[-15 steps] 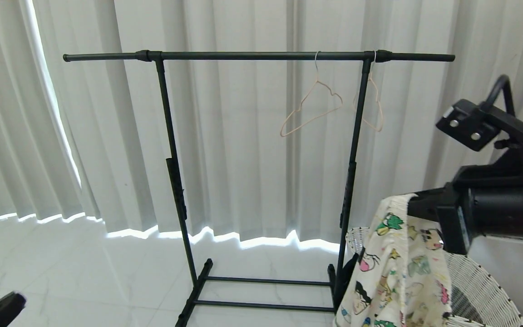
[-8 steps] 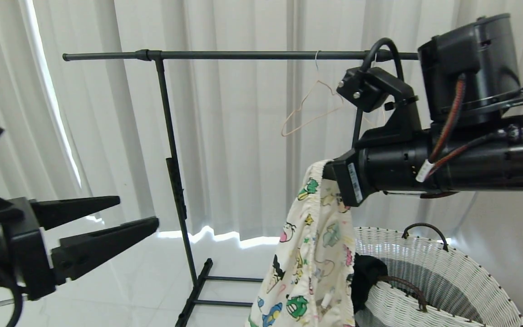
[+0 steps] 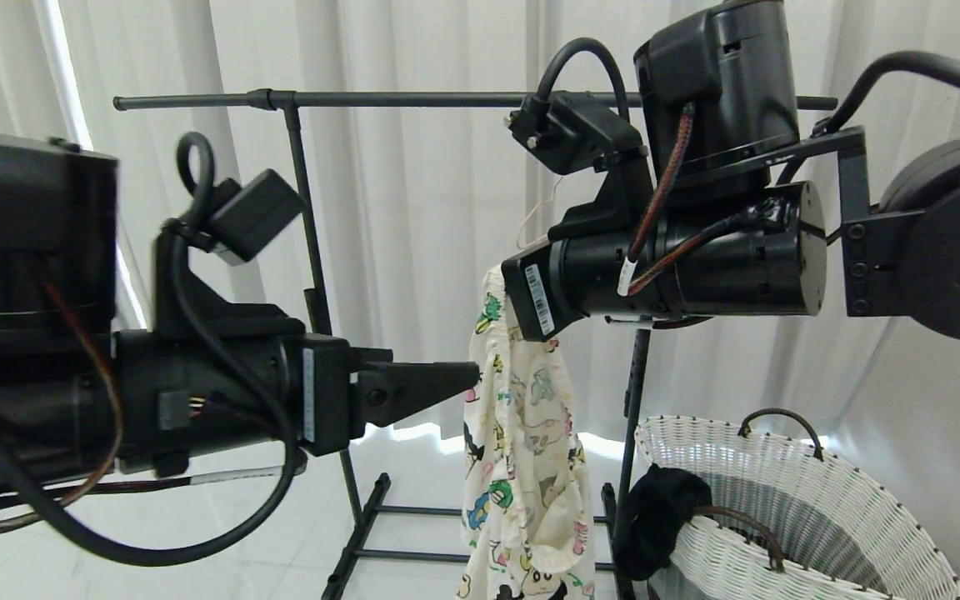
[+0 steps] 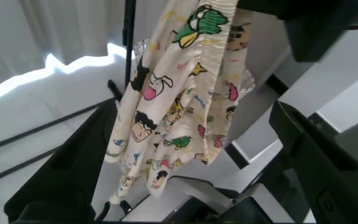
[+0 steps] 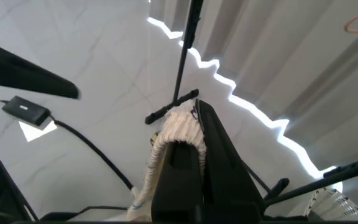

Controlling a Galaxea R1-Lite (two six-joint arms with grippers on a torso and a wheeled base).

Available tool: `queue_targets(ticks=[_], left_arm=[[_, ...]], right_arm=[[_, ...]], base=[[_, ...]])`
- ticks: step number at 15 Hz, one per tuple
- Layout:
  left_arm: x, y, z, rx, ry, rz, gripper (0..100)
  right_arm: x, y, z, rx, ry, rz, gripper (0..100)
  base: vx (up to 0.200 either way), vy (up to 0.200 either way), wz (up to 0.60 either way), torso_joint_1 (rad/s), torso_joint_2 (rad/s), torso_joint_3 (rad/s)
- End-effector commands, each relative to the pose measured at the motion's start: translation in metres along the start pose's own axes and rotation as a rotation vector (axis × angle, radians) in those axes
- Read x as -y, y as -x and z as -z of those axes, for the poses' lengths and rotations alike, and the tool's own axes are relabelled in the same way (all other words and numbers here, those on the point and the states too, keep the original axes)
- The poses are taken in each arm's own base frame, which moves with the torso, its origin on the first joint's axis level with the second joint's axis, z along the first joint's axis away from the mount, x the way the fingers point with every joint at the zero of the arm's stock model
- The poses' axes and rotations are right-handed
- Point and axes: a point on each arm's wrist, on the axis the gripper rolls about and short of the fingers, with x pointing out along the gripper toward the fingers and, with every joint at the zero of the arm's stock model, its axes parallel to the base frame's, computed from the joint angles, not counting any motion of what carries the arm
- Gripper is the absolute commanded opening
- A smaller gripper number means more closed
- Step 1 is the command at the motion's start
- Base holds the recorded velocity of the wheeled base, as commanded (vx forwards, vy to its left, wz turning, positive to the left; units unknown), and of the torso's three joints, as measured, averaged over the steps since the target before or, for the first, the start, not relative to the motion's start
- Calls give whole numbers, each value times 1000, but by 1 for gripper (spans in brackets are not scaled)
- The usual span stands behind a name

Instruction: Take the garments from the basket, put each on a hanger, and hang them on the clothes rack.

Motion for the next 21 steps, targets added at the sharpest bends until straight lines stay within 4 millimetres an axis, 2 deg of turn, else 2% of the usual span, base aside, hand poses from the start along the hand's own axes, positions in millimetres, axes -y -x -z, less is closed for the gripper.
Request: queue_targets(ticks=[1,7,10,11,14,17,21], left_arm=[[-6,-32,3,-75,-5,-13,100],[-27,-64,22,-181,29,-116,100],[-32,-54,44,-229,30,-190,100],[-32,-42,58,-256,33,-196,100],[-32,-24,78,-284,39,-201,100],[-40,-20,96,-341,66,-233,100],[-45,-19,105,-372,86,-253,100]], right_arm=[[-4,-7,1,-5,4,-9,0],[-9,-3,-5,16,8,-1,0],[-7,4,-8,31,6,32,0],[-7,9,-10,38,4,36,0],[-6,22,-14,35,5,36,0],[-5,33,-18,48,5,37,0],[-4,47,-19,36,4,38,0]], base=[[0,0,0,0,0,0],[0,0,0,0,0,0],[0,0,0,0,0,0],[0,0,0,0,0,0],[0,0,0,0,0,0],[0,0,0,0,0,0],[0,0,0,0,0,0]])
